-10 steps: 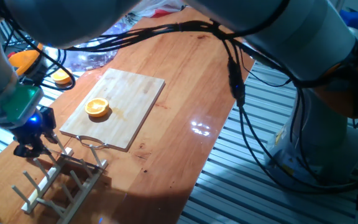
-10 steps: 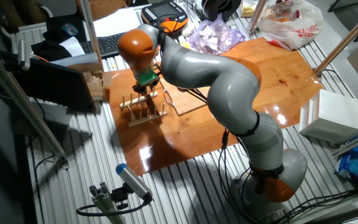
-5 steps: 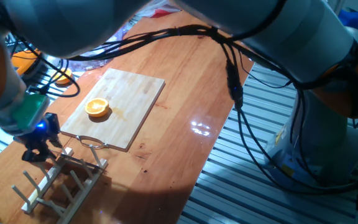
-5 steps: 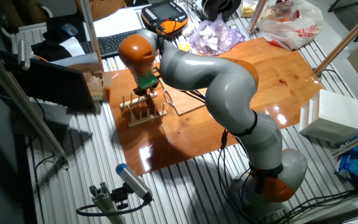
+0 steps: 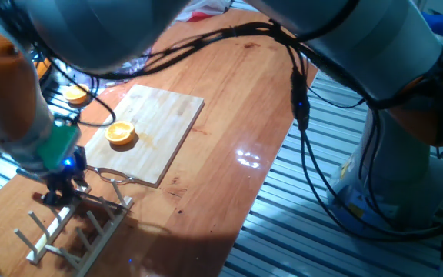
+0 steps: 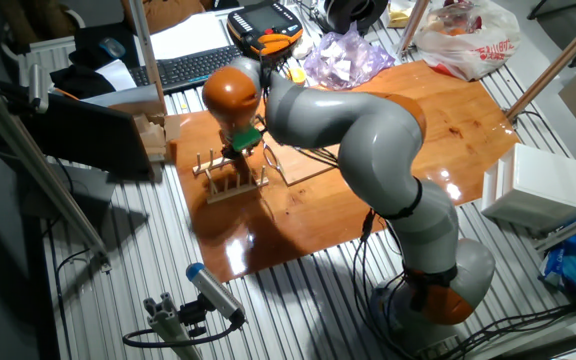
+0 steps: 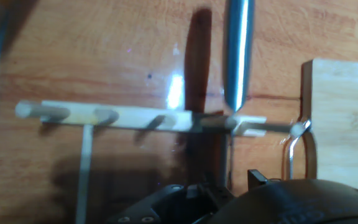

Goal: Chop the orange

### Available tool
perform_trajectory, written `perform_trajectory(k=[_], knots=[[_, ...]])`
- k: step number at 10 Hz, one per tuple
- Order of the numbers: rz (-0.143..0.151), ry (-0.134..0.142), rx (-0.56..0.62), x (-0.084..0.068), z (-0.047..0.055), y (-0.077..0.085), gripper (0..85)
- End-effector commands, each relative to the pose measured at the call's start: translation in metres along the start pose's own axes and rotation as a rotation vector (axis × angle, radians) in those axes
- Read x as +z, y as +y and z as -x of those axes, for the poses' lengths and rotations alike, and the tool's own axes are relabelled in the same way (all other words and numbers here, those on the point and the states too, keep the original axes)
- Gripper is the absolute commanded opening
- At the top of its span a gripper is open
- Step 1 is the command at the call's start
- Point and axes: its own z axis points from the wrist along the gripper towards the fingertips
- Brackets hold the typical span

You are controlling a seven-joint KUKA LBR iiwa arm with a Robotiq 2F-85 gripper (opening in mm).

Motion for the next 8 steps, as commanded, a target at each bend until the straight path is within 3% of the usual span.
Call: perform_trajectory(k=[1,2,4,7,8], knots=[[0.004,0.001,0.001,-0.0001,-0.0008,-0.0019,34.0],[0.003,-0.005,0.004,-0.0002,-0.0015,-0.0025,17.0],[-0.027,-0.033,0.021,0.0000,-0.0021,-0.0032,17.0],[-0.045,-0.054,0.054,0.0002,-0.0017,-0.0031,17.0],[-0.051,-0.053,0.064,0.0002,-0.0018,-0.0032,0.0]])
